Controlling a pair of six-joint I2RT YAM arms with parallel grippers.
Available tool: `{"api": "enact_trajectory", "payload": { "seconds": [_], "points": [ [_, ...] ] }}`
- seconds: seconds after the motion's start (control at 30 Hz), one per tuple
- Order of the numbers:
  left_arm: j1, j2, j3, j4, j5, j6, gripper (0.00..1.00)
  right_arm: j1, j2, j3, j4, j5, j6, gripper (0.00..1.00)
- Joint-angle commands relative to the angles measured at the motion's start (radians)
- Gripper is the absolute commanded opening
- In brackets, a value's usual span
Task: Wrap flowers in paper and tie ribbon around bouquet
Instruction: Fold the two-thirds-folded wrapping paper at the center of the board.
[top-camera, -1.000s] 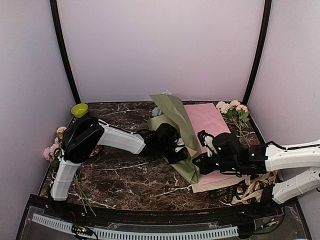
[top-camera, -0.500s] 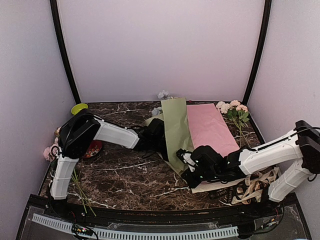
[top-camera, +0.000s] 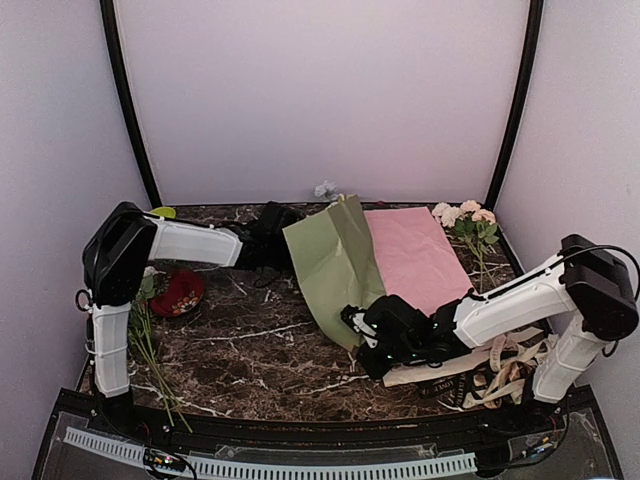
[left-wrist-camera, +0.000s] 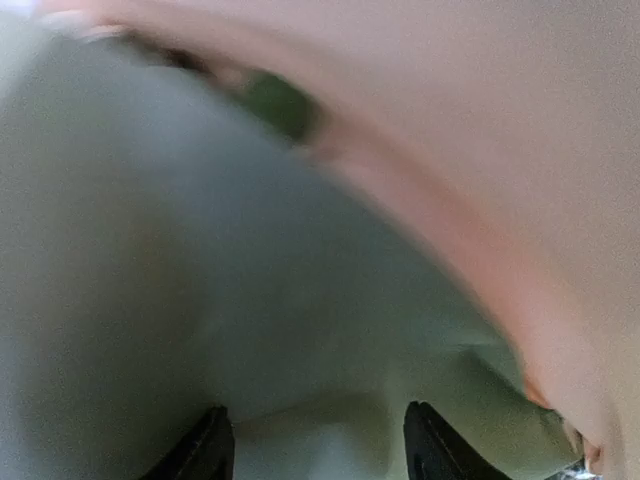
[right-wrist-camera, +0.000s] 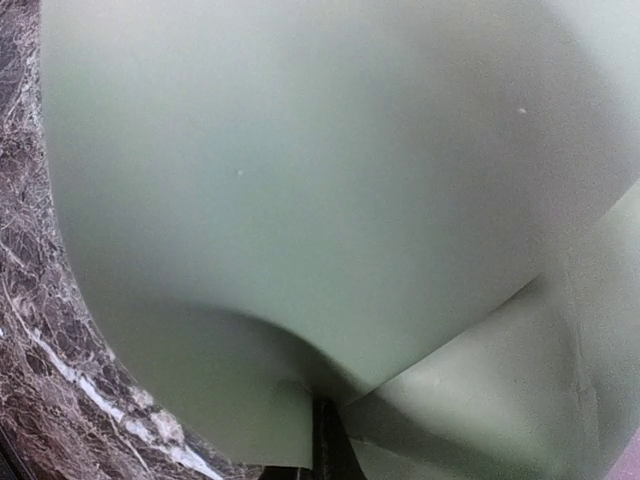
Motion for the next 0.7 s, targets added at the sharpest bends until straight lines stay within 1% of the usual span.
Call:
{"api": "enact_trajectory", "payload": {
  "seconds": [0.0, 0.13, 0.23, 0.33, 0.43, 0.5, 0.57, 0.63, 0.67],
  "points": [
    [0.087, -0.147, -0.029, -0.122, -0.149, -0.068, 0.60, 0.019, 0.043, 0.002, -0.063, -0.039, 0.010, 0.00],
    [0.166, -0.219, -0.079, -0.181, -0.277, -0.082, 0.60, 0.019, 0.050, 0.012, -0.065, -0.037, 0.006, 0.00],
    [0.222, -0.290, -0.152, -0.196, -0.353, -0.112, 0.60, 0.019, 0.051, 0.018, -0.065, -0.038, 0.004, 0.00],
    [0.277, -0.382, -0.251, -0.177, -0.399, -0.184, 0.60, 0.019, 0.057, 0.019, -0.065, -0.040, 0.005, 0.00],
    [0.295, -0.496, -0.366, -0.131, -0.399, -0.264, 0.60, 0.019, 0.063, 0.024, -0.066, -0.045, 0.004, 0.00],
    [0.296, -0.567, -0.442, -0.114, -0.353, -0.323, 0.58, 0.019, 0.065, 0.028, -0.069, -0.044, 0.003, 0.00],
    [0.294, -0.645, -0.520, -0.068, -0.223, -0.410, 0.56, 0.019, 0.067, 0.033, -0.074, -0.040, 0.004, 0.00],
    [0.273, -0.692, -0.630, 0.105, -0.038, -0.515, 0.57, 0.019, 0.067, 0.035, -0.077, -0.041, 0.001, 0.00],
    [0.243, -0.706, -0.689, 0.261, 0.042, -0.549, 0.61, 0.019, 0.068, 0.038, -0.078, -0.043, -0.002, 0.00]
  ]
}}
